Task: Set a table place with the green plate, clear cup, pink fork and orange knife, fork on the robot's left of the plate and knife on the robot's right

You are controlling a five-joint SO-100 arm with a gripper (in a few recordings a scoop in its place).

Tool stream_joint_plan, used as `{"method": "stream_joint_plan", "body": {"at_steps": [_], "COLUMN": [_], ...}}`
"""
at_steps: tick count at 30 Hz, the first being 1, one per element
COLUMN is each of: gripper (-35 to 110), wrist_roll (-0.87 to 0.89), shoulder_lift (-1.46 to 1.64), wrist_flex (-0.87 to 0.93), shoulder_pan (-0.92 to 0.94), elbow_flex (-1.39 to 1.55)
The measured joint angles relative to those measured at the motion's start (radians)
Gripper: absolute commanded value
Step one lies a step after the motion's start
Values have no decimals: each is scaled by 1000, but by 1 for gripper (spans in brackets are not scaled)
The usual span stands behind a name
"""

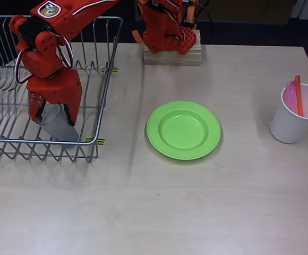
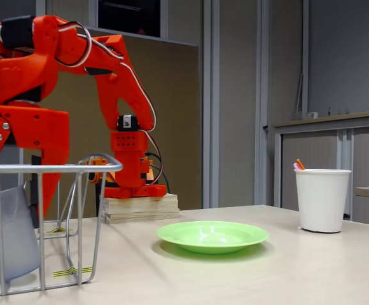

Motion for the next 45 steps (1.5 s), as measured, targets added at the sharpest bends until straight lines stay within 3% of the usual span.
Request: {"method": "stream_joint_plan", "body": {"at_steps": [15,24,36,45], "gripper": [24,25,26,27], "wrist_roll": [-5,141,425,529], "shoulder_lift": [472,611,327,-43], "wrist_flex": [199,207,97,104], "shoulder_pan": [-77,-402,-701,-781], "elbow_flex": [61,135,95,-216]}}
